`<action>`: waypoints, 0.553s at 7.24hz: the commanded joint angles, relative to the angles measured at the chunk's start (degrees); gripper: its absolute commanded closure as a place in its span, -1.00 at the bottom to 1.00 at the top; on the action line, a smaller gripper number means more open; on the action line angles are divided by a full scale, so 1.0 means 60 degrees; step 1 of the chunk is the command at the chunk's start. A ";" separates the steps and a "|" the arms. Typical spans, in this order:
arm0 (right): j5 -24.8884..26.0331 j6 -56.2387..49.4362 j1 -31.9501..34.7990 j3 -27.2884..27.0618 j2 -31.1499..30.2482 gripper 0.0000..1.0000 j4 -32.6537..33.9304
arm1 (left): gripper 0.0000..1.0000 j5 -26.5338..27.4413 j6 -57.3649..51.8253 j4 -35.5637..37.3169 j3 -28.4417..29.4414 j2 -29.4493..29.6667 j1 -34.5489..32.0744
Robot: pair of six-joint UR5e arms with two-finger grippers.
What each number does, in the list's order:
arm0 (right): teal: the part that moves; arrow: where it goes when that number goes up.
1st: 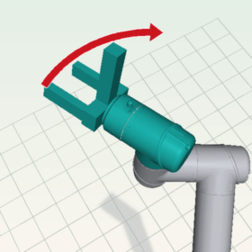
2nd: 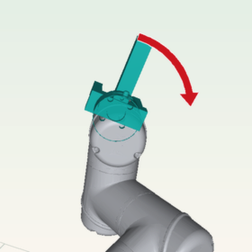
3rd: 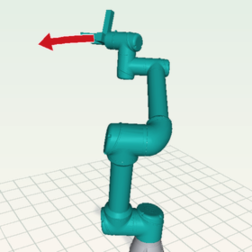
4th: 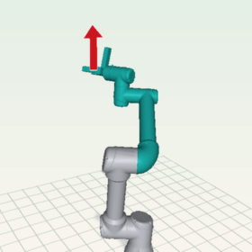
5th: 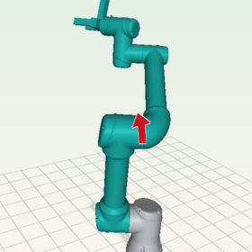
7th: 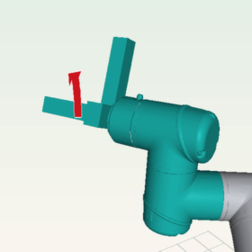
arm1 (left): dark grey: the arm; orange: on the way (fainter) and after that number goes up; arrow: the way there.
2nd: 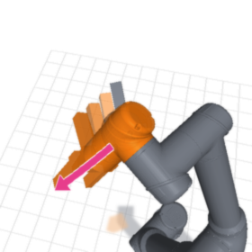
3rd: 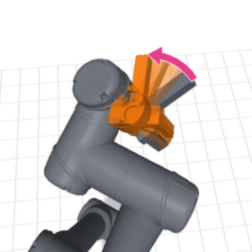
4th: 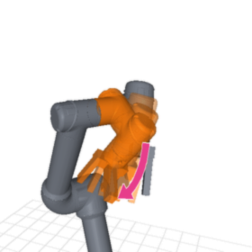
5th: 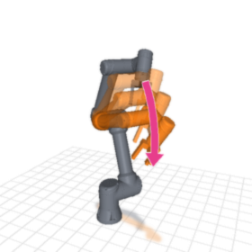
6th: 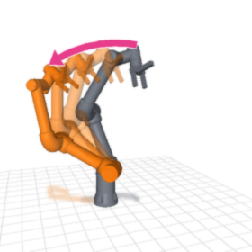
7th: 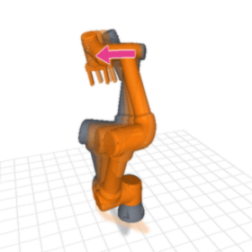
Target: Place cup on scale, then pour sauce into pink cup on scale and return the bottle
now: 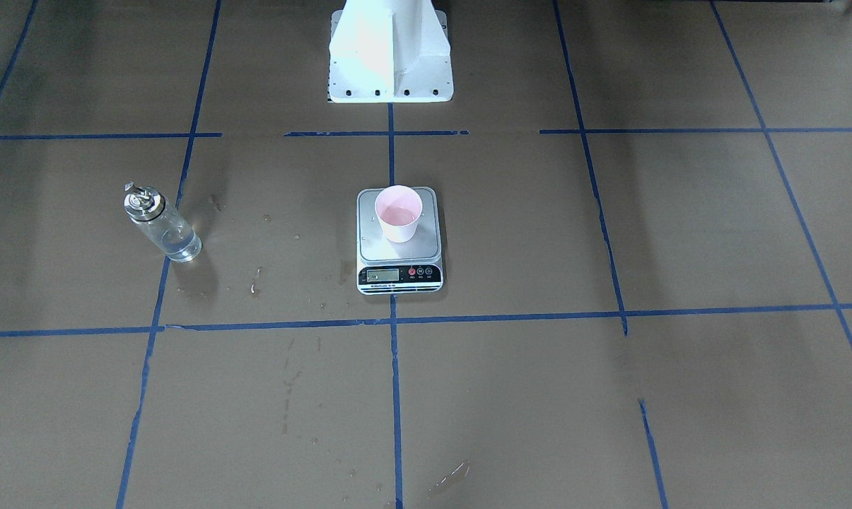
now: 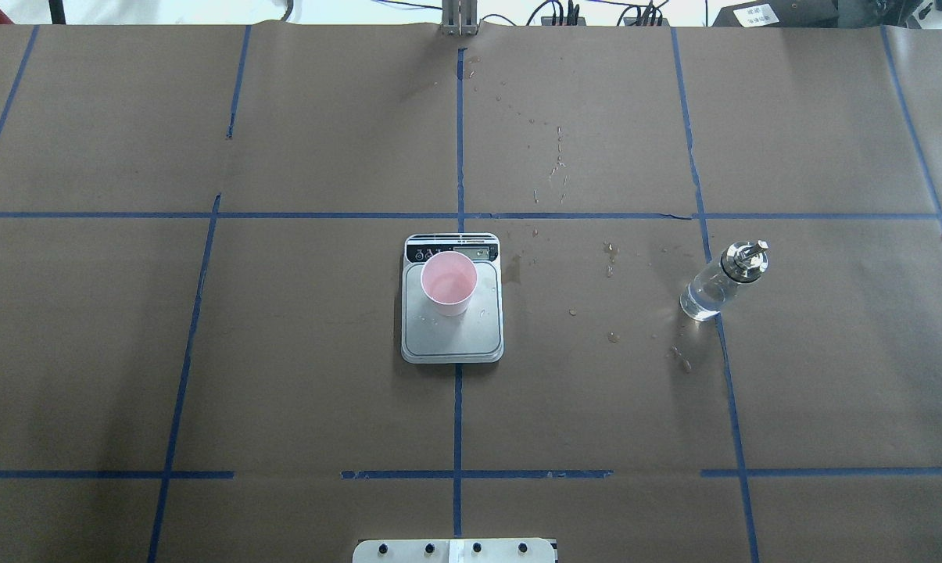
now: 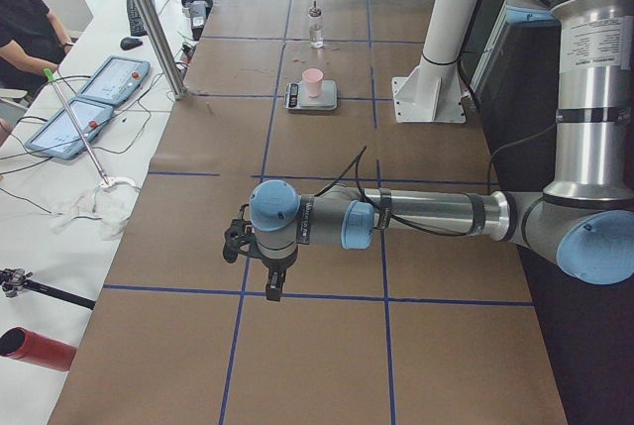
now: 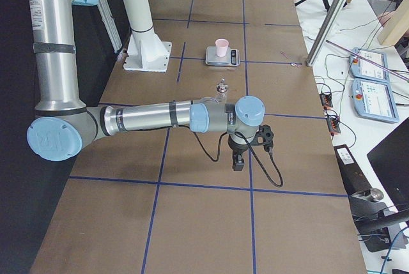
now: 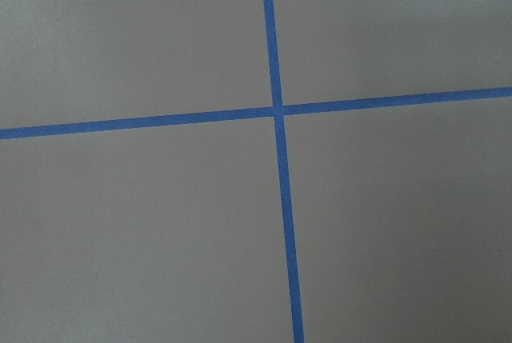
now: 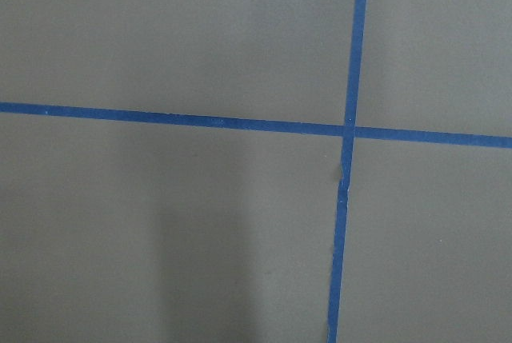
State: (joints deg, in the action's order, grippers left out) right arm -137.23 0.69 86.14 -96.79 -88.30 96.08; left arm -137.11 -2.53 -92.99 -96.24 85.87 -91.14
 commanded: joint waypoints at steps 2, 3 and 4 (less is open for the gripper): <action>-0.0344 0.0031 -0.0001 0.0091 -0.0020 -1.00 0.0012 | -1.00 0.0000 -0.0003 0.0000 -0.0016 0.0000 0.0000; -0.0579 0.0002 -0.0001 0.0092 -0.0107 -1.00 0.0027 | -1.00 0.0000 -0.0003 0.0000 0.0014 0.0000 0.0000; -0.0581 0.0001 0.0014 0.0136 -0.0180 -1.00 0.0012 | -1.00 -0.0015 -0.0003 0.0000 0.0043 0.0000 0.0000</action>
State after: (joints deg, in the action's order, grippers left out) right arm -140.03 0.75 86.15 -96.23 -88.85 96.19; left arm -137.13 -2.54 -92.99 -96.17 85.87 -91.14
